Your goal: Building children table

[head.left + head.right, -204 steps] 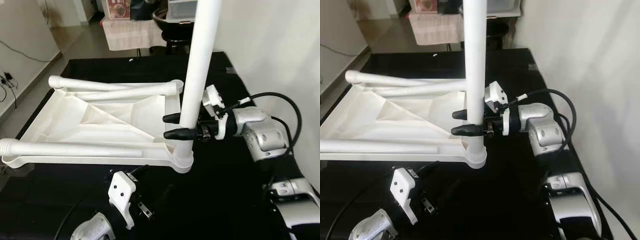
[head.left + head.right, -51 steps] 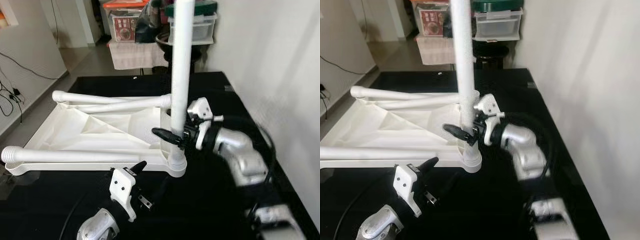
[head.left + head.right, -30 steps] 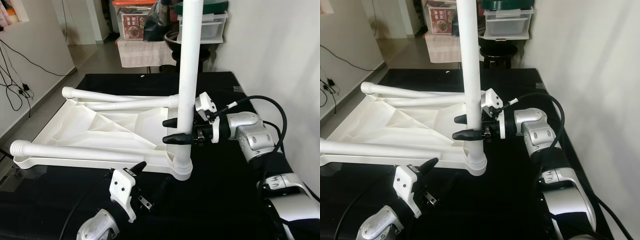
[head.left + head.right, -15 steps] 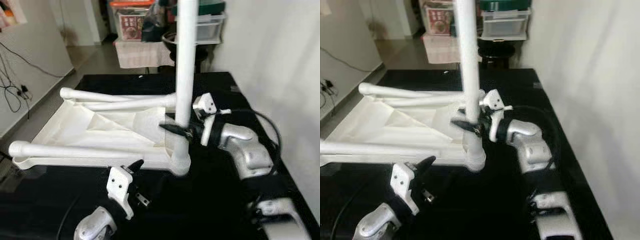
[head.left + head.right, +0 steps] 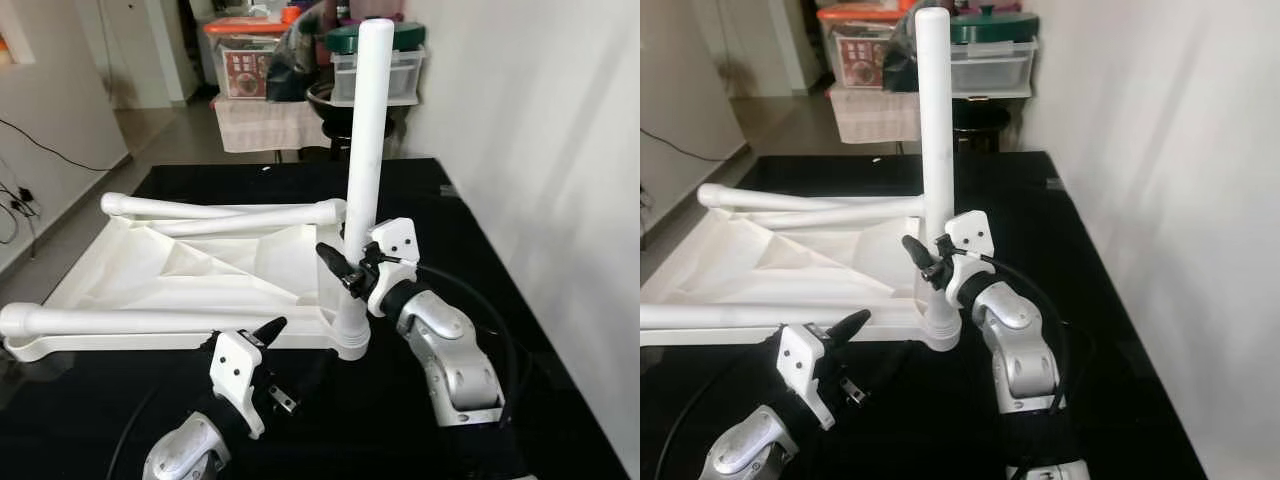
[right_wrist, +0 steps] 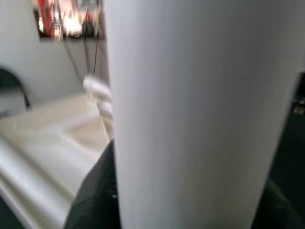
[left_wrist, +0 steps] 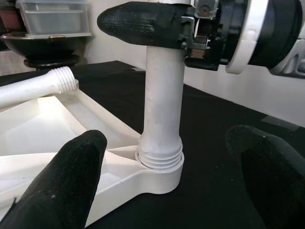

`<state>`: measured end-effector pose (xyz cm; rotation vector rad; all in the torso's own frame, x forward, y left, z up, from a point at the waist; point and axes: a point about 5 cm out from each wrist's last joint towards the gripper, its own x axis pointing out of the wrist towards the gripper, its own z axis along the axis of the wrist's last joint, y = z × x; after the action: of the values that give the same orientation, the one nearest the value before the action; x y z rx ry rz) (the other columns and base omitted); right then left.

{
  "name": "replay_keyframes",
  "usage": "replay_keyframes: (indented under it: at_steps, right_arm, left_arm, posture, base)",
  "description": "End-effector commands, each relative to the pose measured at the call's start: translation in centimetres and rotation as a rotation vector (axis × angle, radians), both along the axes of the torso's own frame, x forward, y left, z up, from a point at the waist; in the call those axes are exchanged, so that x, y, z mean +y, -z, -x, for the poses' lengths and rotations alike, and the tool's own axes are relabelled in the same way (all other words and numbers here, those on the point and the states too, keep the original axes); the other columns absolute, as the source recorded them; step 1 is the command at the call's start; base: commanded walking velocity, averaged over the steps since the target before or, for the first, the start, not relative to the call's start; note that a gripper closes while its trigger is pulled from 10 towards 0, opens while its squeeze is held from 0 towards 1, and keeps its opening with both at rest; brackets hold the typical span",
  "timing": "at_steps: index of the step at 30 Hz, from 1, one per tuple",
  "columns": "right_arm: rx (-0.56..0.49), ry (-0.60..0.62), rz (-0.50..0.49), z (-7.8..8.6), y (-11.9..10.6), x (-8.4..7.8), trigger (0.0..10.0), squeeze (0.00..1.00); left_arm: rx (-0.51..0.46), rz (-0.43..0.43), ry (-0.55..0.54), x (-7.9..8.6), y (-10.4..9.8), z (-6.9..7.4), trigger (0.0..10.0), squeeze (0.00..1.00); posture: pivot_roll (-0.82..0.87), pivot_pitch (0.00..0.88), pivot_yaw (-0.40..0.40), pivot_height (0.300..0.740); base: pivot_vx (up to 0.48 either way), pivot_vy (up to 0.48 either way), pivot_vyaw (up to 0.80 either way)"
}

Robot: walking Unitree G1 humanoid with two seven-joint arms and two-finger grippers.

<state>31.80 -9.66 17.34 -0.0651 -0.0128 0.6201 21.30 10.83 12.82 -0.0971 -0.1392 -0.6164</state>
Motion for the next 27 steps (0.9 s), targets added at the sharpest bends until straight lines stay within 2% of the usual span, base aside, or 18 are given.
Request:
replay_keyframes:
  at_steps: [1, 3, 4, 6, 8, 9, 12, 13, 17, 19, 24, 25, 27]
  right_arm:
    - [0.166, -0.110, 0.020, 0.2, 2.7, 0.2, 10.0, 1.00]
    - [0.134, -0.312, 0.029, -0.1, 0.8, 0.6, 10.0, 1.00]
    - [0.134, -0.312, 0.029, -0.1, 0.8, 0.6, 10.0, 1.00]
    - [0.050, -0.475, 0.059, -0.3, -1.4, -0.1, 10.0, 1.00]
    - [0.019, -0.520, 0.068, -0.3, -2.0, -0.3, 10.0, 1.00]
    - [-0.019, -0.663, 0.122, -0.3, -3.2, -1.0, 10.0, 1.00]
    - [-0.010, -0.770, 0.192, -0.6, -3.5, -1.6, 10.0, 1.00]
    - [0.007, -0.815, 0.204, -0.8, -3.8, -1.7, 10.0, 0.00]
    - [0.028, -0.863, 0.206, -1.0, -4.1, -1.8, 10.0, 0.00]
    - [0.042, -0.925, 0.201, -2.0, -5.1, -1.8, 10.0, 0.00]
    - [0.073, -0.958, 0.165, -2.5, -5.4, -1.8, 10.0, 0.00]
    - [0.077, -0.963, 0.166, -2.7, -5.3, -1.8, 0.3, 0.00]
    - [0.097, -0.982, 0.167, -3.0, -5.0, -2.1, 0.0, 0.00]
  left_arm:
    - [0.013, -0.016, -0.018, 0.3, 0.4, -0.2, 10.0, 0.00]
    - [0.013, -0.015, -0.022, 0.3, 0.4, -0.4, 10.0, 0.00]
    - [0.013, -0.015, -0.022, 0.3, 0.4, -0.4, 10.0, 0.00]
    - [0.014, -0.013, -0.019, 0.1, 0.4, -0.6, 10.0, 0.00]
    - [0.014, -0.013, -0.019, 0.0, 0.4, -0.6, 10.0, 0.00]
    - [0.011, -0.010, -0.022, 0.0, 0.3, -0.7, 10.0, 0.00]
    - [0.009, -0.009, -0.028, 0.0, 0.3, -0.8, 10.0, 0.00]
    - [0.008, -0.010, -0.031, 0.0, 0.3, -0.8, 10.0, 0.00]
    - [0.007, -0.010, -0.034, 0.0, 0.3, -0.8, 10.0, 0.00]
    - [0.017, -0.009, -0.031, 0.0, 0.4, -0.8, 10.0, 0.00]
    - [0.019, -0.008, -0.030, 0.1, 0.5, -0.7, 10.0, 0.00]
    - [0.021, -0.008, -0.028, 0.1, 0.5, -0.6, 10.0, 0.00]
    - [0.025, -0.010, -0.023, 0.0, 0.5, -0.5, 10.0, 0.00]
  posture:
    - [0.00, 0.034, 0.019, 0.740]
    - [0.00, 0.030, 0.012, 0.740]
    - [0.00, 0.030, 0.012, 0.740]
    - [0.00, 0.026, 0.002, 0.740]
    - [0.00, 0.027, -0.001, 0.740]
    - [0.01, 0.025, -0.003, 0.740]
    - [0.01, 0.025, -0.009, 0.740]
    - [0.02, 0.024, -0.012, 0.740]
    - [0.02, 0.024, -0.012, 0.740]
    - [0.04, 0.023, -0.014, 0.740]
    - [0.05, 0.022, -0.011, 0.740]
    - [0.05, 0.025, -0.009, 0.740]
    - [0.05, 0.027, -0.010, 0.740]
  base:
    - [0.000, 0.000, 0.00]
    - [0.000, 0.000, 0.00]
    - [0.000, 0.000, 0.00]
    - [0.000, 0.000, 0.00]
    - [0.000, 0.000, 0.00]
    - [0.000, 0.000, 0.00]
    - [0.000, 0.000, 0.00]
    - [0.000, 0.000, 0.00]
    - [0.000, 0.000, 0.00]
    - [0.000, 0.000, 0.00]
    - [0.000, 0.000, 0.00]
    - [0.000, 0.000, 0.00]
    - [0.000, 0.000, 0.00]
